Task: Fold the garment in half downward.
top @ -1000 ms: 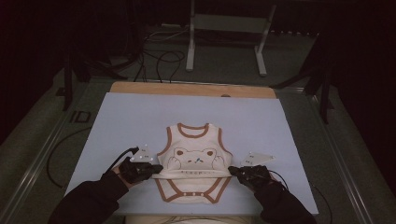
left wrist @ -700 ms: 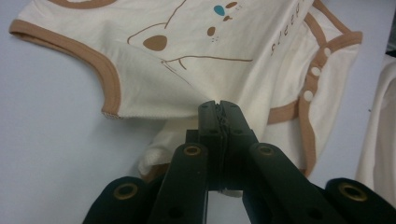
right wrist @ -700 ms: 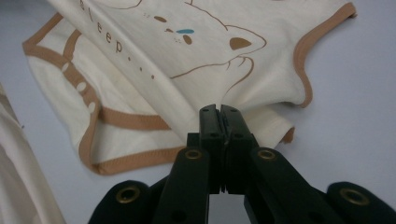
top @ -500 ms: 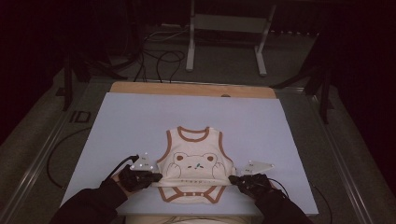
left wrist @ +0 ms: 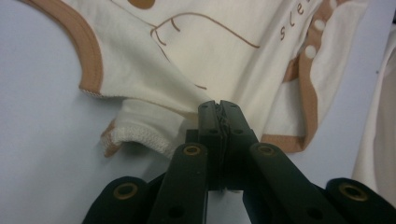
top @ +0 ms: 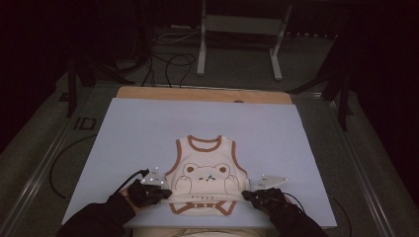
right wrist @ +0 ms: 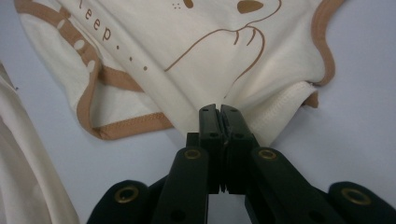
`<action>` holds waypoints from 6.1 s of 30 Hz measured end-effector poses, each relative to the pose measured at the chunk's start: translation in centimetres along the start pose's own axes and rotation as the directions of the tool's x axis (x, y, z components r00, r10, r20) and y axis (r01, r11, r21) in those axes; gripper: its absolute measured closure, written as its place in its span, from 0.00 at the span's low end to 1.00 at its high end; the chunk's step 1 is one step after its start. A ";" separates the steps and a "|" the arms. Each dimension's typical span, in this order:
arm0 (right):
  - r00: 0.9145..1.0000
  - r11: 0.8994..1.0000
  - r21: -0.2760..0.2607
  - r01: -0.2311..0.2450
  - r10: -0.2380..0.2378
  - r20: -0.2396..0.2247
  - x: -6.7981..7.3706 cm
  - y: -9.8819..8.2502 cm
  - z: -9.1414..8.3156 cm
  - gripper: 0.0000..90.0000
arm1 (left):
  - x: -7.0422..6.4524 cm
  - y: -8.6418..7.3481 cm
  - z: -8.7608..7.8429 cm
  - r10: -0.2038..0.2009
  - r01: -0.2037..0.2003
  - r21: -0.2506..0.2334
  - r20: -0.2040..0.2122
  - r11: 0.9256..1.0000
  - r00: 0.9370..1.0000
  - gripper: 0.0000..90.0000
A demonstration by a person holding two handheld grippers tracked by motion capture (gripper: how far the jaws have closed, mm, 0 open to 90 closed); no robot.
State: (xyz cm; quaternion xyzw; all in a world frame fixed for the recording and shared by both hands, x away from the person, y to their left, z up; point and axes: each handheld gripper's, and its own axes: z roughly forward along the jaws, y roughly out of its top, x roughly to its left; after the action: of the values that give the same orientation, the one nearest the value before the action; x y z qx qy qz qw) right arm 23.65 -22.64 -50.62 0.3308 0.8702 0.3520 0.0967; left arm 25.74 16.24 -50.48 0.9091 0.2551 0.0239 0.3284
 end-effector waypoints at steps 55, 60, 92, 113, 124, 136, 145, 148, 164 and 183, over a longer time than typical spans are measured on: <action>0.999 0.973 -0.230 -0.031 0.025 -0.033 -1.1 3.7 -3.2 0.11 | 1.1 3.1 -4.8 -0.004 -0.002 -0.144 -0.037 0.990 0.999 0.03; 1.000 0.968 -0.251 0.007 -0.009 -0.008 -1.6 4.9 -3.4 0.11 | 2.0 3.9 -5.2 -0.010 0.003 -0.183 -0.036 0.983 0.999 0.01; 0.994 0.963 -0.245 0.112 -0.105 0.042 -7.0 11.5 0.7 0.11 | 7.0 7.5 -2.5 0.048 -0.041 -0.204 0.027 0.978 0.998 0.01; 0.998 0.985 -0.159 0.062 -0.059 0.025 -10.2 11.2 4.5 0.11 | 10.8 8.6 0.1 0.032 -0.030 -0.176 0.009 0.984 0.999 0.01; 0.998 0.989 -0.134 0.064 -0.061 0.023 -11.1 10.9 6.1 0.12 | 12.3 8.4 2.1 0.010 -0.009 -0.152 0.004 0.988 1.000 0.01; 0.999 0.996 -0.074 0.044 -0.043 0.019 -11.8 10.4 7.9 0.15 | 13.2 8.0 3.6 -0.016 0.018 -0.150 0.014 0.989 1.000 0.01; 0.999 0.999 -0.046 0.026 -0.025 0.037 -12.4 10.3 9.0 0.15 | 13.8 7.9 4.7 -0.039 0.039 -0.140 0.009 0.989 0.999 0.04; 0.999 0.999 -0.022 0.028 -0.027 0.046 -12.5 10.2 9.5 0.15 | 14.0 8.0 5.1 -0.037 0.038 -0.130 0.007 0.991 0.999 0.05; 0.999 0.999 -0.035 -0.002 0.004 0.047 -13.8 10.6 10.8 0.35 | 14.8 8.1 6.1 -0.049 0.042 -0.128 -0.054 0.991 0.997 0.32; 0.999 0.999 0.010 0.042 -0.042 0.025 -12.8 11.4 11.2 0.68 | 14.7 8.6 6.7 -0.025 0.016 -0.111 -0.079 0.994 0.997 0.66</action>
State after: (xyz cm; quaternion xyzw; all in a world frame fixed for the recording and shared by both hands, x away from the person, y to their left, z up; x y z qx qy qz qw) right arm 43.68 -18.63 -51.98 0.3173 0.8774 0.3415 0.1132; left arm 43.81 13.76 -52.33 0.8852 0.2758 0.0711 0.3678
